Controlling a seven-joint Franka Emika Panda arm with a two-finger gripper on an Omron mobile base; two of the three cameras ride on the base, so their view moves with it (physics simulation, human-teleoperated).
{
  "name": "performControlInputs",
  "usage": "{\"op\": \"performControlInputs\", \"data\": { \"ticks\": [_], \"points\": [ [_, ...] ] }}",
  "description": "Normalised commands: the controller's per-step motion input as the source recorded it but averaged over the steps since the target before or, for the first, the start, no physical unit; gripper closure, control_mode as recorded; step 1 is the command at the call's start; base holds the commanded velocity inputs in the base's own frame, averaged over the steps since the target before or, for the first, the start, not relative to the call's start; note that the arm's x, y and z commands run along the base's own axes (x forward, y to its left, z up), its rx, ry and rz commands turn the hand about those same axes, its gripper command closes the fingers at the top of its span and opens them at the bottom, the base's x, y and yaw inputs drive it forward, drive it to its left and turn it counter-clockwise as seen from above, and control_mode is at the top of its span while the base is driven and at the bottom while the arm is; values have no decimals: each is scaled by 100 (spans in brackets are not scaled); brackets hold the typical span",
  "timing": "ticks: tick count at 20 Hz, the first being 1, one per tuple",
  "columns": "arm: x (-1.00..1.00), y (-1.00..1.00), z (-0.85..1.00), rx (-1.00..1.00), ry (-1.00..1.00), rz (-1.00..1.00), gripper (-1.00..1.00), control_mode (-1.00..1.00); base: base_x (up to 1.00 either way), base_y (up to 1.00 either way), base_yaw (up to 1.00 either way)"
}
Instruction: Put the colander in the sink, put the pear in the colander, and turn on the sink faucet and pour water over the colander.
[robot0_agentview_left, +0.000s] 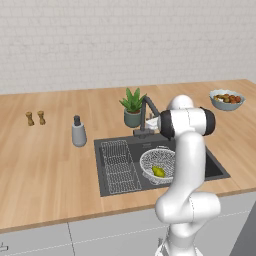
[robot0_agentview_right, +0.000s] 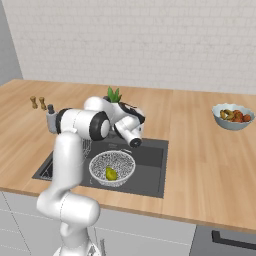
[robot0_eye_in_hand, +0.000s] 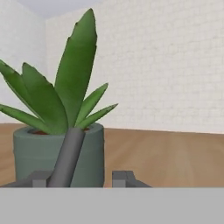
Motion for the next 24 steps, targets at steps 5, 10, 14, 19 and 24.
{"op": "performControlInputs", "data": {
  "ticks": [5,10,14,19,24],
  "points": [
    [-1,-42,-32,1,0,-6,100,-100,0,0,0],
    [-2,-45,-34,1,0,-5,100,-100,0,0,0],
    [-3,-46,-34,1,0,-5,100,-100,0,0,0],
    [-3,-48,-32,2,0,-4,100,-100,0,0,0],
    [-6,-51,-30,3,0,-3,100,-100,0,0,0]
  ]
}}
